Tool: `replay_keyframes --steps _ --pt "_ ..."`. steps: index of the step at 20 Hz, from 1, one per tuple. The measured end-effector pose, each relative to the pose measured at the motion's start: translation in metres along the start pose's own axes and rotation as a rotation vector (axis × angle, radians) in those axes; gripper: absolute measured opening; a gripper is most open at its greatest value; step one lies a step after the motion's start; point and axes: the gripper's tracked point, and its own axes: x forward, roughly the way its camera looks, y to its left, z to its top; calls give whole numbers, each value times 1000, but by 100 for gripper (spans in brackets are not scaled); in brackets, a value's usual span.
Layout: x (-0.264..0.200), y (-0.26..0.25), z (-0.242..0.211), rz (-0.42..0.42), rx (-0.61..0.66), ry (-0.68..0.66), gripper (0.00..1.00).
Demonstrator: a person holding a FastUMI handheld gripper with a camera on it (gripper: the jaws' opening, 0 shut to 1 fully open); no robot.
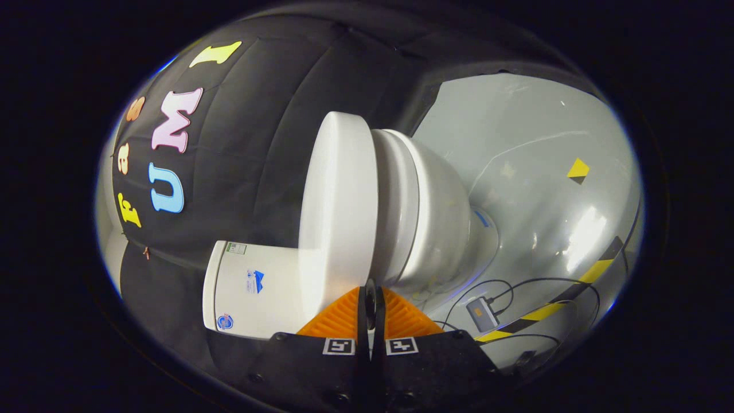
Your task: Open the toilet lid.
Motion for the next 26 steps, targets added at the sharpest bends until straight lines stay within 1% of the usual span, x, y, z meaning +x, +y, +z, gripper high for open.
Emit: replay_keyframes --steps 4,8,11,15,18,22,26 --pt "-14 34 5 -114 -130 -47 5" --pt "-30 79 3 -204 -259 -124 5" --pt "-39 109 -2 -247 -333 -178 5" --pt "-43 145 -13 -298 -467 -248 5" --pt "-44 162 -19 -344 -514 -299 5" --pt "-45 189 -33 -366 -556 -355 5" --pt "-40 222 -52 -397 -682 -413 5"
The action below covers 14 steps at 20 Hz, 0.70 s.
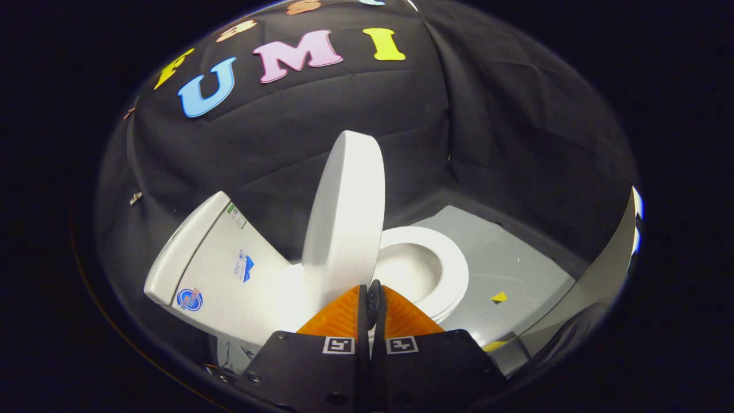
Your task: Open the toilet lid.
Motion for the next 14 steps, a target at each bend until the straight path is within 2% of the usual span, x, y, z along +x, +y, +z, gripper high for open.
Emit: replay_keyframes --steps 9,14 --pt "-33 92 7 20 -174 -132 5" --pt "-44 140 3 -2 -310 -209 5"
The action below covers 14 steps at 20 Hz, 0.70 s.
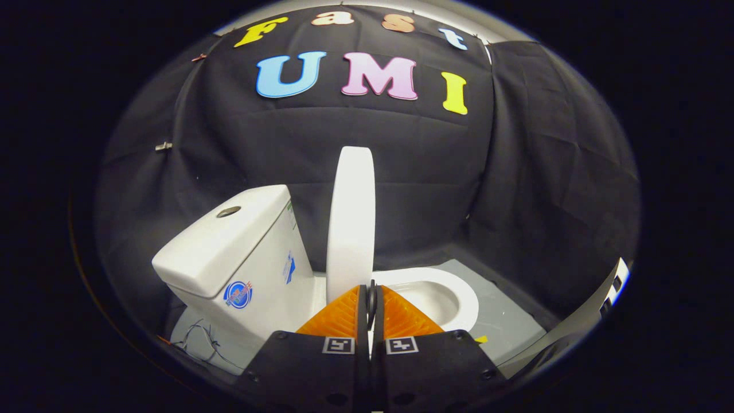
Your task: Open the toilet lid.
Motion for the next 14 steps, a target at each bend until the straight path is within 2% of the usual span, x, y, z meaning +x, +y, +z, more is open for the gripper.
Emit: replay_keyframes --steps 6,14 --pt "-1 40 2 -13 -124 -71 5" --pt "-5 88 -2 63 -153 -63 5"
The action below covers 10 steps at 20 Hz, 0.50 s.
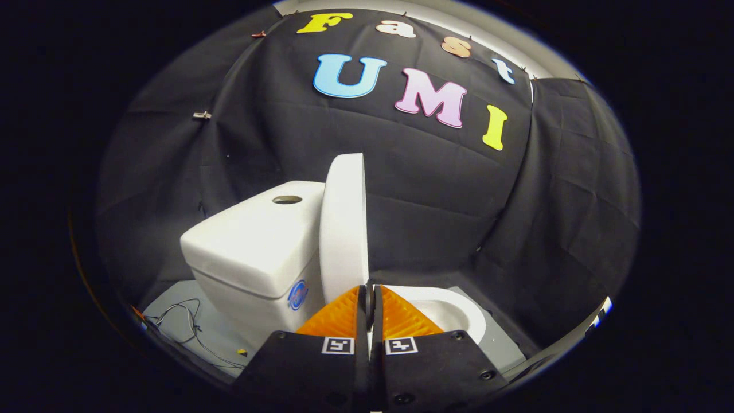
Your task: Open the toilet lid.
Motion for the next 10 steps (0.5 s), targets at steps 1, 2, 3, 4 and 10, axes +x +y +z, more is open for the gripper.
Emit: replay_keyframes --steps 1,2,3,4,10 --pt "-1 4 -1 2 -12 0 5" --pt "-2 6 -1 3 -21 -3 5" --pt "-1 6 -1 -6 -30 -4 5" --pt "-2 6 -1 -8 -30 -5 5" --pt "2 10 -5 2 -25 4 8"
